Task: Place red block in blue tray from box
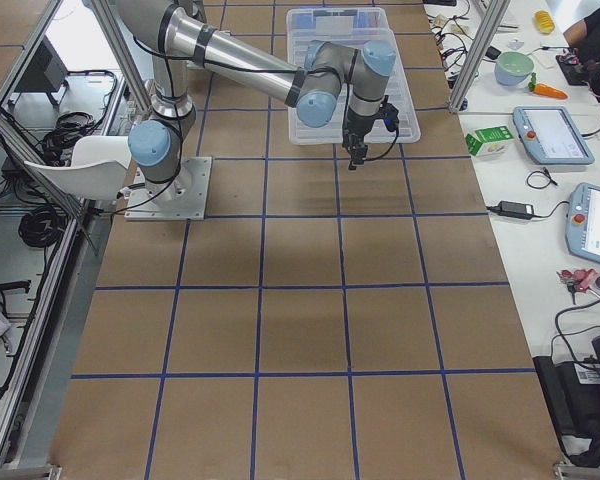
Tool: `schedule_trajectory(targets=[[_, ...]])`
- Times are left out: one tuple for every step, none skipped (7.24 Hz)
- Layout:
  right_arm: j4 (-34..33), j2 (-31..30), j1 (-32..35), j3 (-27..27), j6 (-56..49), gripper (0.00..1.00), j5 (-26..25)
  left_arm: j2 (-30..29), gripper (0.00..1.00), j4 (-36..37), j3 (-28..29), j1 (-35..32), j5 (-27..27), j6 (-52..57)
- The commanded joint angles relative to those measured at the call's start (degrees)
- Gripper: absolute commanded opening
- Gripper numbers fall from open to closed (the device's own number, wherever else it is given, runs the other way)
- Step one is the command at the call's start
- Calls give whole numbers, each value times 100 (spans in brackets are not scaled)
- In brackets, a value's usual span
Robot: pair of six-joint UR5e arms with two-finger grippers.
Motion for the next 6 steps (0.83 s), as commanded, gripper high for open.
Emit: schedule_trajectory(targets=[[-2,1,219,0,82,100,4,15,100,-4,-7,6,5,-11],[-2,1,272,0,109,100,13,16,100,-4,-16,6,5,-11],[-2,1,351,0,361,100,187,16,100,5,-7,6,-4,-11],[-2,1,465,0,564,100,206,16,100,5,-7,6,-4,-11],[-2,1,553,0,575,100,215,16,100,5,-7,6,-4,-11],[-2,1,606,0,601,100,215,16,100,5,-16,6,-4,-11]])
